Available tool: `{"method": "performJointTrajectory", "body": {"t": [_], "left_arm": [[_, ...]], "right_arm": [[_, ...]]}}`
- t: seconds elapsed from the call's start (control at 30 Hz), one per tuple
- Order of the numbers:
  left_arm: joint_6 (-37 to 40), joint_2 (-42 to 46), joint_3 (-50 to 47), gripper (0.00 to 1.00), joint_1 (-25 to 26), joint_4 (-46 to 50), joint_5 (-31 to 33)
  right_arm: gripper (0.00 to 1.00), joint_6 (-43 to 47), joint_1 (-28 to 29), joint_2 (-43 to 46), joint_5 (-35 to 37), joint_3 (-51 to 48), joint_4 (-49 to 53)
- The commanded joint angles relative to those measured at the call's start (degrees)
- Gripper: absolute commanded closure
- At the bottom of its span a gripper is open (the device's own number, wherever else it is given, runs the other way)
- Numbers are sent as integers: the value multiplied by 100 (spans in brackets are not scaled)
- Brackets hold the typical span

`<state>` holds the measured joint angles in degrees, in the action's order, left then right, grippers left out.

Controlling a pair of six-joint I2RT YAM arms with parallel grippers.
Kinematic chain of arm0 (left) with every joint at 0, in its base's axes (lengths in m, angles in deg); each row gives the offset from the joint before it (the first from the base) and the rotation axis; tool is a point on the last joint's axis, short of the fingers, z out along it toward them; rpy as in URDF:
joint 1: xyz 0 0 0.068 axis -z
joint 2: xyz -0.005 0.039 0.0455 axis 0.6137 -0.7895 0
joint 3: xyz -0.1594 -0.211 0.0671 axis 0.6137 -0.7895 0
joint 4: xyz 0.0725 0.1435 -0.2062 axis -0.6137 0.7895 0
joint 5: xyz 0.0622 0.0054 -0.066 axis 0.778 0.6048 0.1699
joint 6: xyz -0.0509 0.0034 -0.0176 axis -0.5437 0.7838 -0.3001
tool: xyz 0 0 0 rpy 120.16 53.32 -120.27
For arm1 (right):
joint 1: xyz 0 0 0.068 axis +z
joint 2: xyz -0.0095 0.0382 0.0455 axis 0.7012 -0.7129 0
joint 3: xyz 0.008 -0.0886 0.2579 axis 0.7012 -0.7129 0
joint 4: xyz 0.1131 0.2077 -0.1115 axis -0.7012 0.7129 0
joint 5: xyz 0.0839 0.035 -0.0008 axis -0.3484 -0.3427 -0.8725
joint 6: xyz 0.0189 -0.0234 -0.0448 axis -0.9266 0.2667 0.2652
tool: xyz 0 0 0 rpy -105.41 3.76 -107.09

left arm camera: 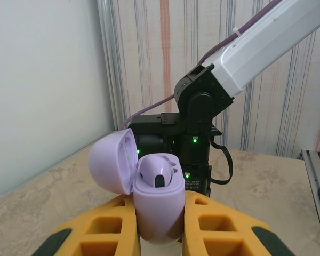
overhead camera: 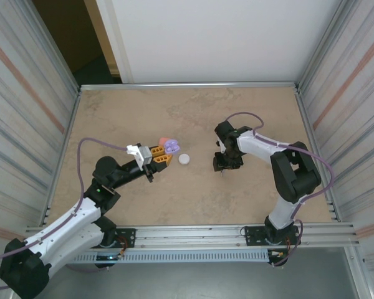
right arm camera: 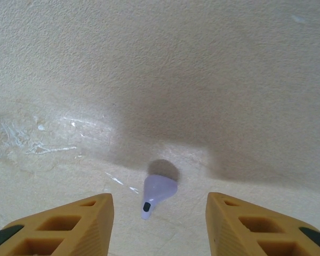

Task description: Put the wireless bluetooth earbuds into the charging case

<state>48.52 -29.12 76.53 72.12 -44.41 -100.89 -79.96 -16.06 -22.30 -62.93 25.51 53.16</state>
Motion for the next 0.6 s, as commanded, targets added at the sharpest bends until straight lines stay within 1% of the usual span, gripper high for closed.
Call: {"method": "performJointTrajectory", "body": {"t": [0.0,0.13,0.57], "left_arm": [[121,26,79,100,35,-62,25],[122,26,82,100,31,-56,31],[136,18,71,100,37,-36,49]], "right_arm": [[54,-81,-34,-139,-105,160,47],[58,-81,-43,-213,-134,168,30],[64,-81,-61,-331,-180,204,-39]]}}
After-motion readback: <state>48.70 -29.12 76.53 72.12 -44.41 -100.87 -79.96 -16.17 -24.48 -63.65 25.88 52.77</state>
